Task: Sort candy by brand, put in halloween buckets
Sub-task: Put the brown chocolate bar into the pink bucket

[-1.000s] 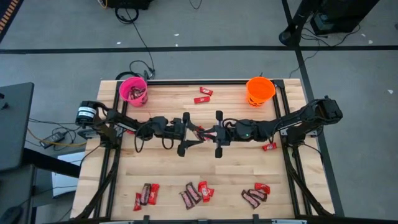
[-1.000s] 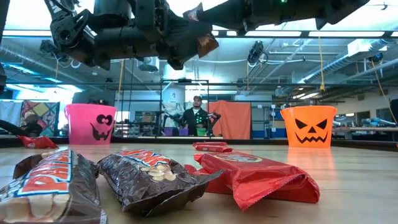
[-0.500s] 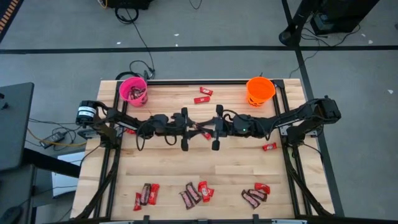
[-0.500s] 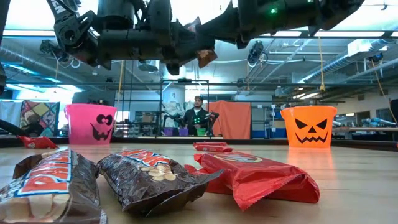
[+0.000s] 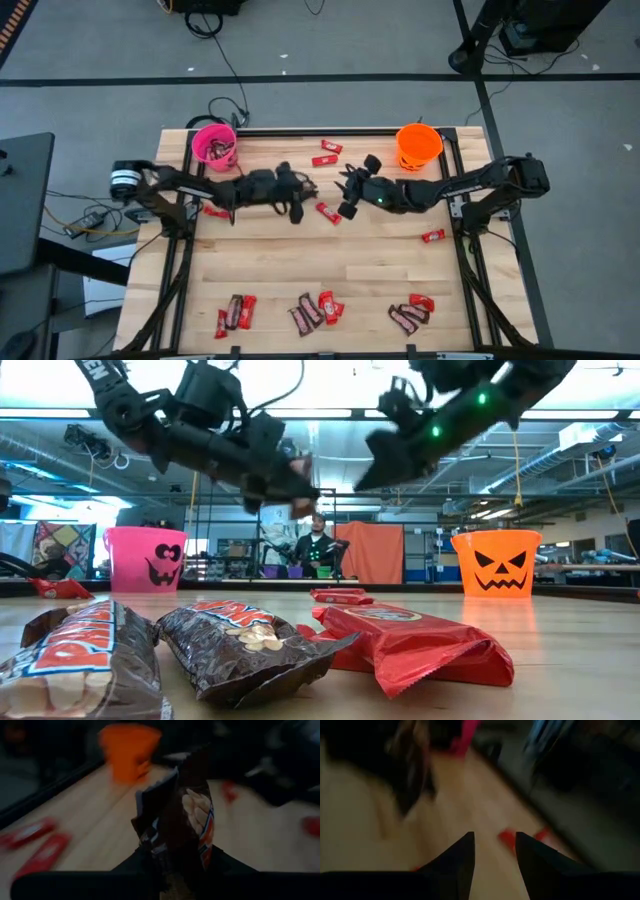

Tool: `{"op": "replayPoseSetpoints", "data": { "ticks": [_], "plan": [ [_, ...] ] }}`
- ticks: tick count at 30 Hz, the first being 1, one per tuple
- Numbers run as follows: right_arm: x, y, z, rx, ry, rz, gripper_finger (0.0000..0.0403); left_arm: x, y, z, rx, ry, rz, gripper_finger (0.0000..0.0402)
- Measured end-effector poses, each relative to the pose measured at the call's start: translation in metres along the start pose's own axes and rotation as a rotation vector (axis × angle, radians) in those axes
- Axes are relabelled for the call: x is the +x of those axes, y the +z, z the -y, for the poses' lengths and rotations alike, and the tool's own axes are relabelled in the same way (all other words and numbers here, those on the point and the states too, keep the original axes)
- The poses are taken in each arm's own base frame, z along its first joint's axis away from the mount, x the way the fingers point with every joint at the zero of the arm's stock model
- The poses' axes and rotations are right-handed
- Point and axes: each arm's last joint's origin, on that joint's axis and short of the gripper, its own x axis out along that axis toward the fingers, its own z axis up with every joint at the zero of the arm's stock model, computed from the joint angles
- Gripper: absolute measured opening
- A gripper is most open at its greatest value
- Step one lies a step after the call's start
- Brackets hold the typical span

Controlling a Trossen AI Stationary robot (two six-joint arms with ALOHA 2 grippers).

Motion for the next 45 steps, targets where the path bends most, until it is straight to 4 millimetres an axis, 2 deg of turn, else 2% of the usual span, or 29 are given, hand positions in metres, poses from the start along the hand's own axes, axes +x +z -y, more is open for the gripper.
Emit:
{"op": "replayPoseSetpoints", "data": {
  "ticks": [3,10,16,19,24,31,37,45],
  "plan": [
    [0.005,-0.017,0.006,0.06,0.082,-0.094,0.0153,-0.018,0.005,-0.014,-0.007,0.079,-0.116,0.0083],
    [0.008,-0.047,0.016,0.12,0.082,-0.174,0.0153,-0.082,0.022,-0.04,-0.031,0.369,-0.264,0.0083],
    [0.01,-0.055,0.019,0.136,0.091,-0.188,0.0153,-0.13,0.027,-0.066,-0.076,0.653,-0.305,0.0083],
    [0.01,-0.054,0.018,0.147,0.12,-0.177,0.0153,-0.145,0.026,-0.08,-0.131,0.768,-0.33,0.0083],
    [0.008,-0.049,0.011,0.176,0.203,-0.14,0.0153,-0.155,0.022,-0.104,-0.223,0.918,-0.359,0.0083],
    [0.0,-0.049,-0.005,0.198,0.265,-0.14,0.0154,-0.163,0.029,-0.127,-0.268,1.029,-0.259,0.0096],
    [-0.011,-0.051,-0.022,0.149,0.322,-0.148,0.0154,-0.161,0.027,-0.134,-0.265,1.039,-0.275,0.0129],
    [-0.021,-0.053,-0.036,0.114,0.373,-0.16,0.0153,-0.159,0.029,-0.138,-0.287,1.051,-0.239,0.0195]
  ]
}}
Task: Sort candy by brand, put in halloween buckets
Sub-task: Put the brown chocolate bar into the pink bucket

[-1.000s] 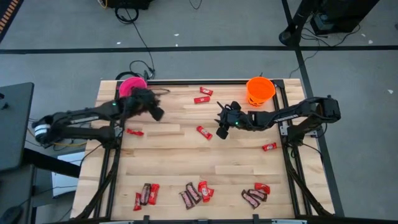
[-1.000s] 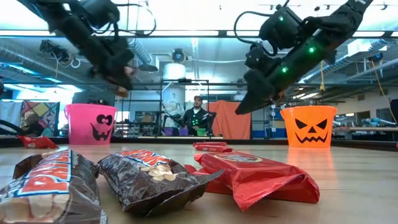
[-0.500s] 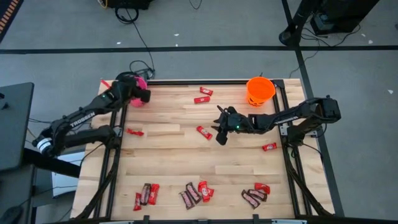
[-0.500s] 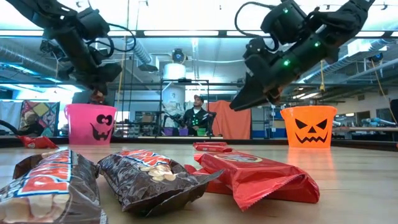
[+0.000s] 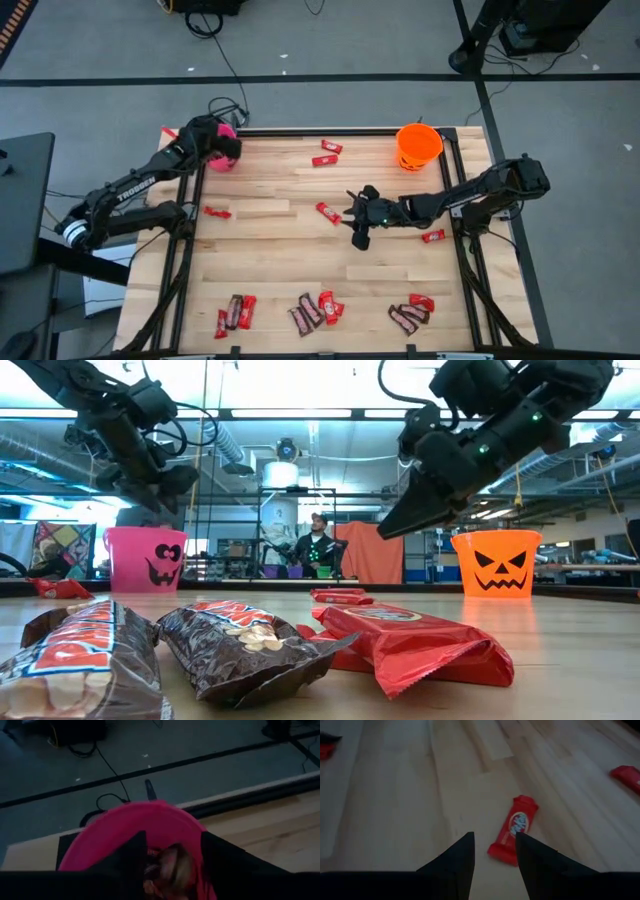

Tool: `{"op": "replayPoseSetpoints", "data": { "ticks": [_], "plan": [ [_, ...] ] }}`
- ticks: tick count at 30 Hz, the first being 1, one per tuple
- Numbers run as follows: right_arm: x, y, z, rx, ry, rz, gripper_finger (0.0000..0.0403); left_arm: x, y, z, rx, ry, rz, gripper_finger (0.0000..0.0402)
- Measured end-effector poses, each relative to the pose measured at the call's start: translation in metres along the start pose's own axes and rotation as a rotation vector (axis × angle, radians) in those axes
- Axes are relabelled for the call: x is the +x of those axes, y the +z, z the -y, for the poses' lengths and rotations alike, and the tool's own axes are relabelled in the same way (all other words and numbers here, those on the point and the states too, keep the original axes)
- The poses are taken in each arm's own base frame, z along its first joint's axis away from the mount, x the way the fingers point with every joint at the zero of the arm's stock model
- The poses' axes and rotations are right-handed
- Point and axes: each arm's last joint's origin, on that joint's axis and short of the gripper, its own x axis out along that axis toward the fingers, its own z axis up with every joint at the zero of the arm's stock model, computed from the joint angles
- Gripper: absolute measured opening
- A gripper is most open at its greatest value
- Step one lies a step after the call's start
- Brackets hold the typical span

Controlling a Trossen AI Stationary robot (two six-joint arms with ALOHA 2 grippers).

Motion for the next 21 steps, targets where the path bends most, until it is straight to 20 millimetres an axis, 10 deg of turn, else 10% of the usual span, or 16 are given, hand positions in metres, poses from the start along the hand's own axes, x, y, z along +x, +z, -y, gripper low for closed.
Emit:
{"op": "replayPoseSetpoints", "data": {
  "ticks": [21],
  "plan": [
    [0.003,0.013,0.014,-0.11,-0.036,0.093,0.0153,-0.022,0.013,0.043,0.136,-0.451,0.199,0.0218]
  ]
}}
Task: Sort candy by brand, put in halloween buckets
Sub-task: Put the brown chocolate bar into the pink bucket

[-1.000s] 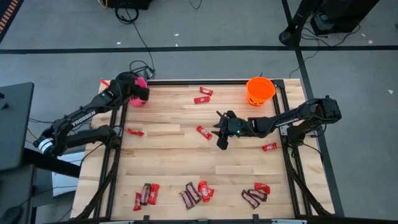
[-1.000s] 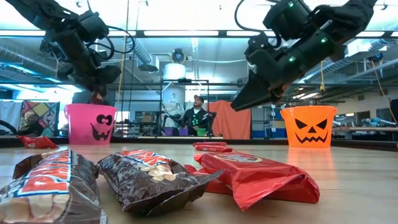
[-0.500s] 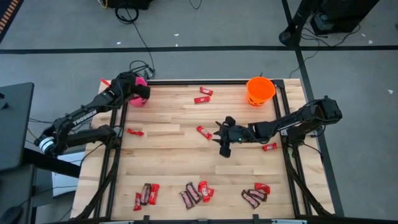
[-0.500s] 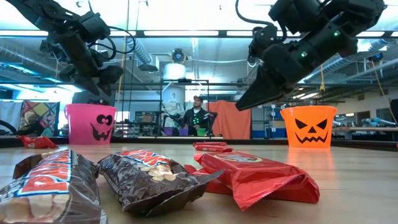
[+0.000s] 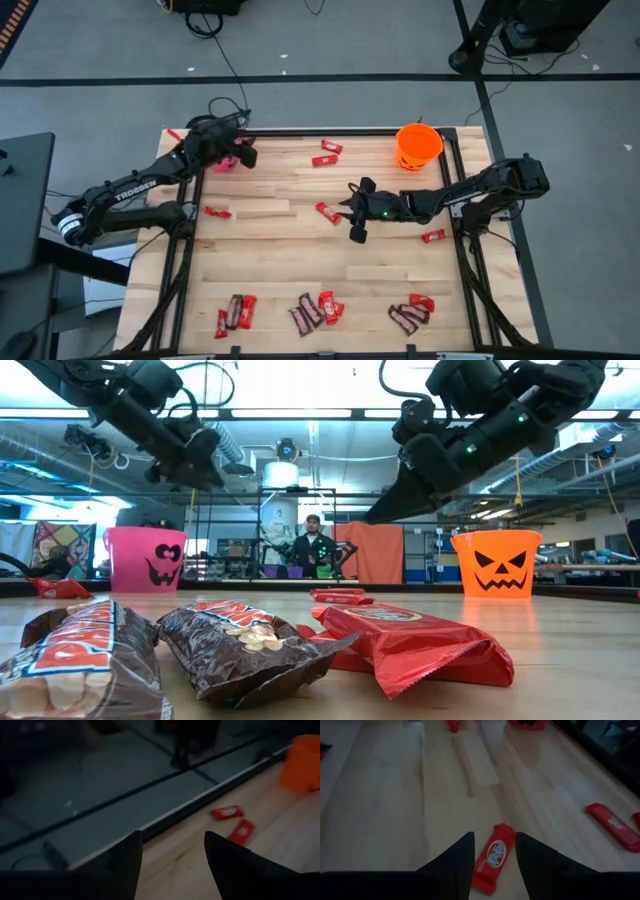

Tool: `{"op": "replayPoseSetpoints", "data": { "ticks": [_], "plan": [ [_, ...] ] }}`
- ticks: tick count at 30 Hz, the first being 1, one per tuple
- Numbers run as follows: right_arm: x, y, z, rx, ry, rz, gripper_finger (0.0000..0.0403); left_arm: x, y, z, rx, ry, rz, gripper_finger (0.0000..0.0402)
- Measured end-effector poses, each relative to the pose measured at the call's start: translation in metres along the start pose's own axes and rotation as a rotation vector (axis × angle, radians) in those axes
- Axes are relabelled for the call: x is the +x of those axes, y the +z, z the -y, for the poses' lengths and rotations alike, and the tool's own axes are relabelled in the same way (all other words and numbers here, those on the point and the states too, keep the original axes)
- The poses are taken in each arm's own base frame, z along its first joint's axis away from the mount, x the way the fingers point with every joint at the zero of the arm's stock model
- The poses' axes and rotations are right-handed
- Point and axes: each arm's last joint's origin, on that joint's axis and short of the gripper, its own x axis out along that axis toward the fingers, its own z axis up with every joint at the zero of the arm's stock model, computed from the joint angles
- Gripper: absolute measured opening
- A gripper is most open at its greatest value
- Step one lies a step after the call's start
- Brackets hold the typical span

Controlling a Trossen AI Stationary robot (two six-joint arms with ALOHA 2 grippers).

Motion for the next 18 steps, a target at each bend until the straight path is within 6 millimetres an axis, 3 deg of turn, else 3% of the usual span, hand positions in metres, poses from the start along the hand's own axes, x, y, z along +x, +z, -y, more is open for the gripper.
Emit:
{"op": "replayPoseSetpoints", "data": {
  "ticks": [8,14,18],
  "plan": [
    [-0.002,-0.006,-0.005,0.021,0.057,-0.065,0.0153,-0.025,-0.003,0.047,0.032,-0.212,0.058,0.0218],
    [-0.003,-0.005,-0.01,0.02,0.072,-0.053,0.0153,-0.036,-0.043,0.073,0.021,-0.153,0.04,0.0218],
    [-0.004,-0.004,-0.014,0.077,0.093,-0.039,0.0153,-0.042,-0.07,0.085,-0.024,-0.226,0.018,0.0218]
  ]
}}
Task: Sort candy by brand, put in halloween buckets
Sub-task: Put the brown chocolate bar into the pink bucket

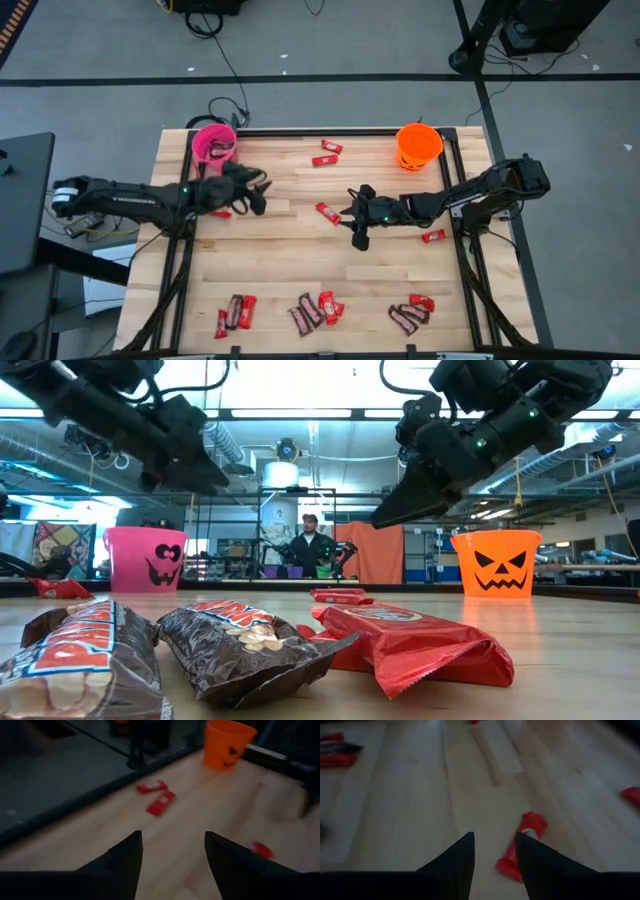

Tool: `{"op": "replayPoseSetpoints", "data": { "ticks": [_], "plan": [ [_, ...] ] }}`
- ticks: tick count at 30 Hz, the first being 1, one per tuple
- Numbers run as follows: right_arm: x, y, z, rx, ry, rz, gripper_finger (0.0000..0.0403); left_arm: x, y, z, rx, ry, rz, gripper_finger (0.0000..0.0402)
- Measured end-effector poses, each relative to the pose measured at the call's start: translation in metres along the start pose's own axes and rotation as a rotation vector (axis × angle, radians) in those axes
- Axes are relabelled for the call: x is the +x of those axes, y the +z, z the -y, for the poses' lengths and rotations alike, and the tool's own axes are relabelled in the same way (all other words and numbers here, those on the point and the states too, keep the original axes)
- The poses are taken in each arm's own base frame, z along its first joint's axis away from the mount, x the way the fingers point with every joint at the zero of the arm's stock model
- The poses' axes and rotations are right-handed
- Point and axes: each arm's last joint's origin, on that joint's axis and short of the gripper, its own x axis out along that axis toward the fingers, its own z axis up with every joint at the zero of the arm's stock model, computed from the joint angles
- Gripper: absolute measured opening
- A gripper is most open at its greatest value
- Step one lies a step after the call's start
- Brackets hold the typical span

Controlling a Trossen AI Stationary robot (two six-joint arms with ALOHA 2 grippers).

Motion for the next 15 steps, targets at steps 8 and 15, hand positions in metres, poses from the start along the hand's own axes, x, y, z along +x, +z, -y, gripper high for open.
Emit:
{"op": "replayPoseSetpoints", "data": {
  "ticks": [8,15],
  "plan": [
    [-0.001,0.003,-0.007,0.033,0.067,0.035,0.0152,-0.005,0.002,0.029,0.039,-0.204,0.172,0.0218],
    [-0.001,0.005,-0.008,0.037,0.072,0.054,0.0152,0.008,-0.001,0.053,0.142,-0.328,0.238,0.0218]
  ]
}}
